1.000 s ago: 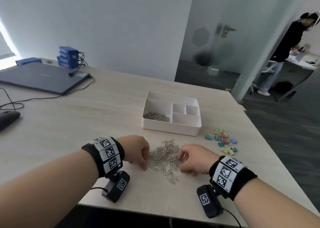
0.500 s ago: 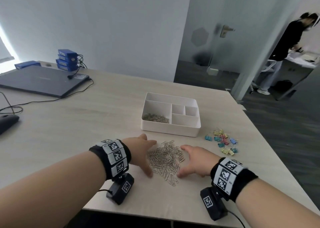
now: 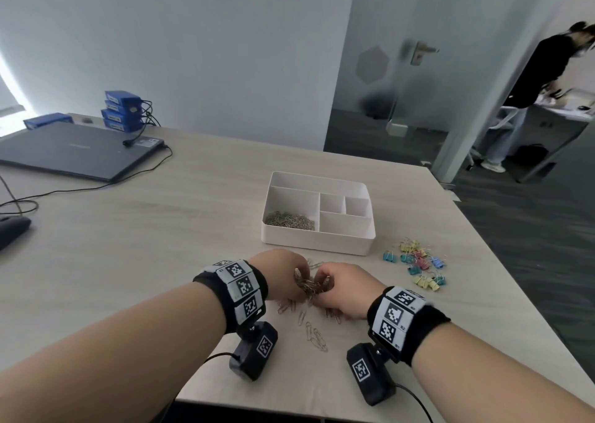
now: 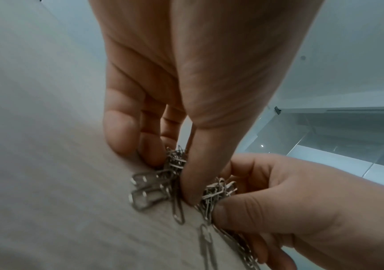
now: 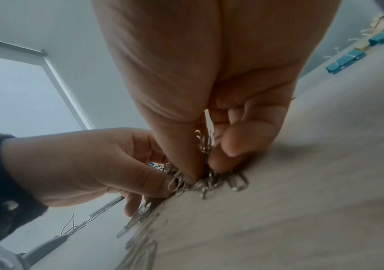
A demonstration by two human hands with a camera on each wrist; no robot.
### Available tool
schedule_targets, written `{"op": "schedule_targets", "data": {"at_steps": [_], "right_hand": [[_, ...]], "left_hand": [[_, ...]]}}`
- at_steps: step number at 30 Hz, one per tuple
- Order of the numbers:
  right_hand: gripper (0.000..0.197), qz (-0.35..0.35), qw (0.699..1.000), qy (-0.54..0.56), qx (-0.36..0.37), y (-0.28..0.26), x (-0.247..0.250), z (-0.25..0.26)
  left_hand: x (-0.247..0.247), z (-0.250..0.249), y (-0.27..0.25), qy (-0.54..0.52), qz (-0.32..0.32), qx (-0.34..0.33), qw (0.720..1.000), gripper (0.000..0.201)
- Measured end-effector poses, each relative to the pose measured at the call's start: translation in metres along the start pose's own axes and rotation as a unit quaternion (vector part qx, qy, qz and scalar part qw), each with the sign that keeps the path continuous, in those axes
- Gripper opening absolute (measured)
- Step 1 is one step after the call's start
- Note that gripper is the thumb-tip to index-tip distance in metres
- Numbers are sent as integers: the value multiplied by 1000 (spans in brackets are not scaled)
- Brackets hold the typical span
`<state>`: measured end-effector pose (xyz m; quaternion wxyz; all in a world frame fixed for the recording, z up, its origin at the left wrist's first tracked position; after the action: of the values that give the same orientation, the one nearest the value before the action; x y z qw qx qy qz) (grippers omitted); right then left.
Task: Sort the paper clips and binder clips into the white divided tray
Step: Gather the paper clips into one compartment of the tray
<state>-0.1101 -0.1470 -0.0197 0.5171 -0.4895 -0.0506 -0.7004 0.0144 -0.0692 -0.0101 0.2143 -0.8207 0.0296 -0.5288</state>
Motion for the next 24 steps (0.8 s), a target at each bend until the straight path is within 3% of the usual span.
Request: {"op": "schedule_targets", "data": {"at_steps": [8, 17, 24], "right_hand": [[16, -20, 999, 37, 16, 7, 4, -6], [12, -21, 991, 125, 49, 11, 14, -8], [10, -26, 975, 211, 71, 16, 19, -17]], "left_hand": [[1, 7, 7, -97, 13, -19, 995, 14], [17, 15, 13, -228, 37, -51, 972, 10], [58, 28, 24, -285, -10, -73, 956, 10]]}}
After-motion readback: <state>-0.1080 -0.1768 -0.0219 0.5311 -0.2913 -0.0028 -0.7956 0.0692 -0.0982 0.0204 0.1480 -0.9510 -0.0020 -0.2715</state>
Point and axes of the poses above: each hand's wrist, its own y-axis towards the middle knuckle, its own x-axis out of the back of the hand, z = x × y, the point moved 5 cm from there along y, towards the middle knuckle, and after that the axes turned 10 degrees about z, right-handed, at the moved point
